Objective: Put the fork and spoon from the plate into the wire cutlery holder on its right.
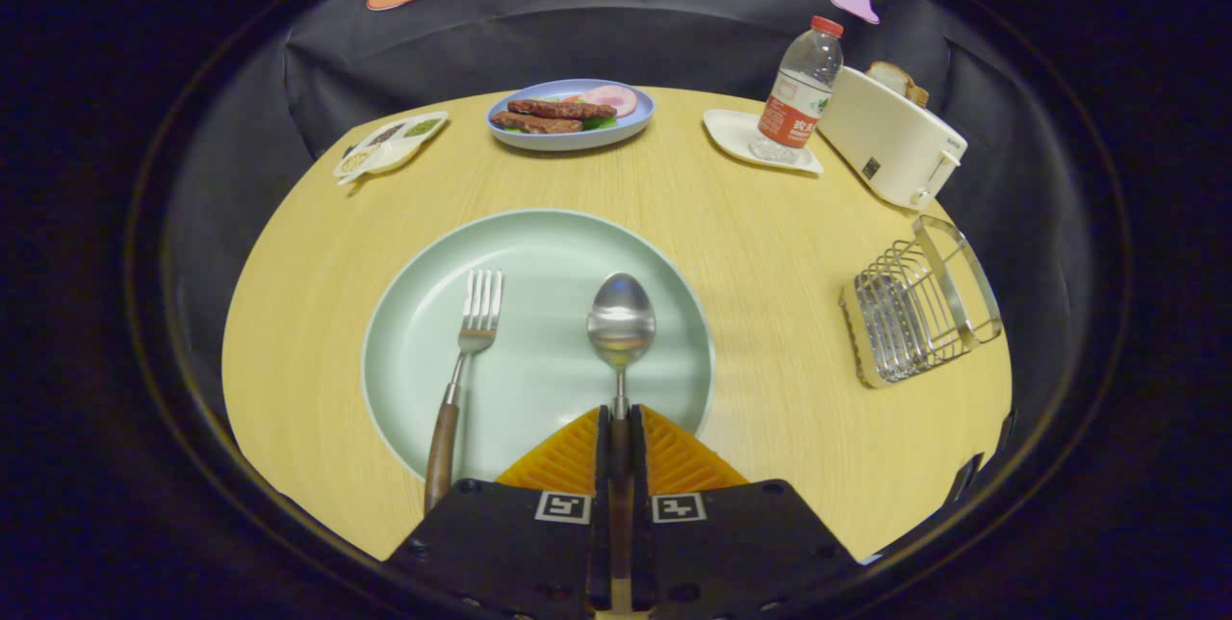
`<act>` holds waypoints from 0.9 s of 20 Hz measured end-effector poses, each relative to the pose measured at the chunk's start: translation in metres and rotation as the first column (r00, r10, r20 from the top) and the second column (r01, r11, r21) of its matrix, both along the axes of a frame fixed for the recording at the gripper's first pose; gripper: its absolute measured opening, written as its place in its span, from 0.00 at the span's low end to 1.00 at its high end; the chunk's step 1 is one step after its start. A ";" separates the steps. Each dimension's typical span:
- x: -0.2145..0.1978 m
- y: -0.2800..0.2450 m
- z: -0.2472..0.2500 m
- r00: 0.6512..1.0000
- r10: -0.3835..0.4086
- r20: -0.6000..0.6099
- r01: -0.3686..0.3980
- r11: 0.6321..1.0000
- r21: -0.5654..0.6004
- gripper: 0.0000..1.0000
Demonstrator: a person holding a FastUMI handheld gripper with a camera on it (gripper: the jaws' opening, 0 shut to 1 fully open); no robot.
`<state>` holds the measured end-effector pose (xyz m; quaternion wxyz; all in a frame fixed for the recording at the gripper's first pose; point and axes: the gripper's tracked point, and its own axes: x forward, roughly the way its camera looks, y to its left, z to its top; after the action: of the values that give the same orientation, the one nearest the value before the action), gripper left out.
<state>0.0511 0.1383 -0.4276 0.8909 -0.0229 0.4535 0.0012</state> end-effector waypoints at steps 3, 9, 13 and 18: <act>-0.006 0.003 0.007 1.000 -0.001 -0.011 0.001 1.000 0.025 0.04; -0.010 -0.006 0.042 0.999 0.027 0.038 -0.029 0.998 0.057 0.04; -0.012 -0.016 0.071 0.994 0.071 0.087 -0.077 0.995 0.065 0.04; -0.018 -0.042 0.120 0.984 0.097 0.151 -0.111 0.990 0.084 0.04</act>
<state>0.0330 0.0967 -0.3074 0.9207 -0.0057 0.3845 0.0669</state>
